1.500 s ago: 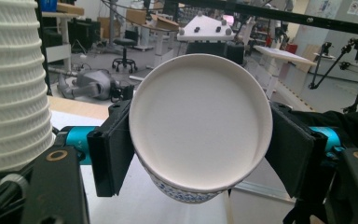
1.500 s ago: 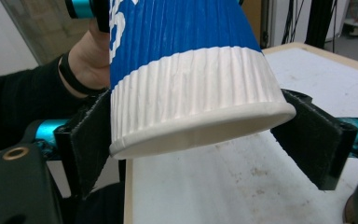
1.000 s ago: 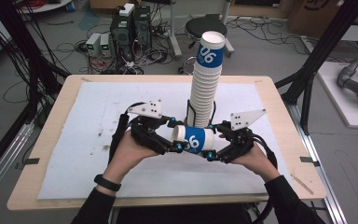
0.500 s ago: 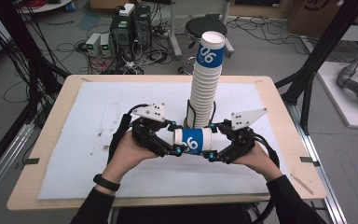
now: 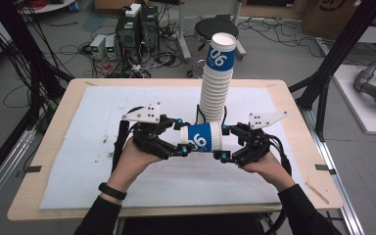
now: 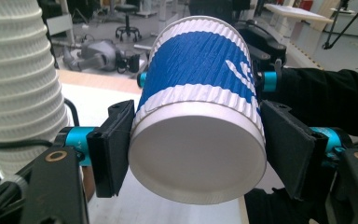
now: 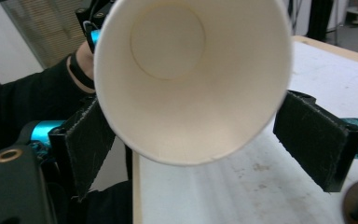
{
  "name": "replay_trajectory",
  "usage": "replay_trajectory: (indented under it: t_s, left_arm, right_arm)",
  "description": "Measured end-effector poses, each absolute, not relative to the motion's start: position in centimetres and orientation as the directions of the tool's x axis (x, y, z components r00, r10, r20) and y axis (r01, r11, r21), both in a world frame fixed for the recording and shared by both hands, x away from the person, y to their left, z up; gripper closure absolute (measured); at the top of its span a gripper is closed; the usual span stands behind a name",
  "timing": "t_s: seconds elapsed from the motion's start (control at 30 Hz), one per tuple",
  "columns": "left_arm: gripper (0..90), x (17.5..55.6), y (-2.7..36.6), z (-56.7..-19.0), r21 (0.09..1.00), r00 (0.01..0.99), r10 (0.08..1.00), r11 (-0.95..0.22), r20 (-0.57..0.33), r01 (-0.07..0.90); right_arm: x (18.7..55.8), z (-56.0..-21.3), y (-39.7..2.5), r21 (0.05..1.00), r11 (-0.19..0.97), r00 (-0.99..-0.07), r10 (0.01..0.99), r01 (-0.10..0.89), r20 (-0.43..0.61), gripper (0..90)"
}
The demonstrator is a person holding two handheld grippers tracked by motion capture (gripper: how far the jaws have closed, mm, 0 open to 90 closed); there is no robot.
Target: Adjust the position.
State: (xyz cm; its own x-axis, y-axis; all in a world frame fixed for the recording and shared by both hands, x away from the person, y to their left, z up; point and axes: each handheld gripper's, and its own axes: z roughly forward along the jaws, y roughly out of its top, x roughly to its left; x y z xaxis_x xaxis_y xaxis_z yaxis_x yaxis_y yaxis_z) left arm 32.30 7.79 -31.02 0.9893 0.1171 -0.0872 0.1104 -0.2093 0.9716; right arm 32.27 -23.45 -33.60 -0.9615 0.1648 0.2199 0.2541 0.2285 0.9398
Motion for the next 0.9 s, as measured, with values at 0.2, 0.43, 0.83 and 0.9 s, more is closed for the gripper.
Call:
replay_trajectory:
  t_s: [0.2, 0.43, 0.83, 0.9]
  left_arm:
    - [29.4, 32.3, 7.2, -31.5, 0.968, 0.991, 0.104, -0.228, -0.079, 0.102]
    - [29.5, 32.2, 7.0, -31.6, 0.959, 0.991, 0.105, -0.259, -0.087, 0.112]
    - [22.7, 31.5, 5.6, -31.2, 0.841, 0.994, 0.106, -0.533, -0.036, 0.088]
    - [22.3, 31.4, 5.4, -31.3, 0.832, 0.994, 0.107, -0.548, -0.032, 0.085]
  right_arm:
    - [32.1, -33.4, -23.2, 0.945, 0.223, -0.965, 0.164, 0.240, 0.207, 15.4]
    - [32.3, -33.3, -23.4, 0.946, 0.241, -0.970, 0.157, 0.218, 0.183, 18.4]
    - [32.0, -33.3, -22.7, 0.890, 0.414, -0.978, 0.158, 0.192, 0.138, 19.3]
    - [32.0, -33.3, -22.6, 0.883, 0.431, -0.980, 0.155, 0.183, 0.127, 19.3]
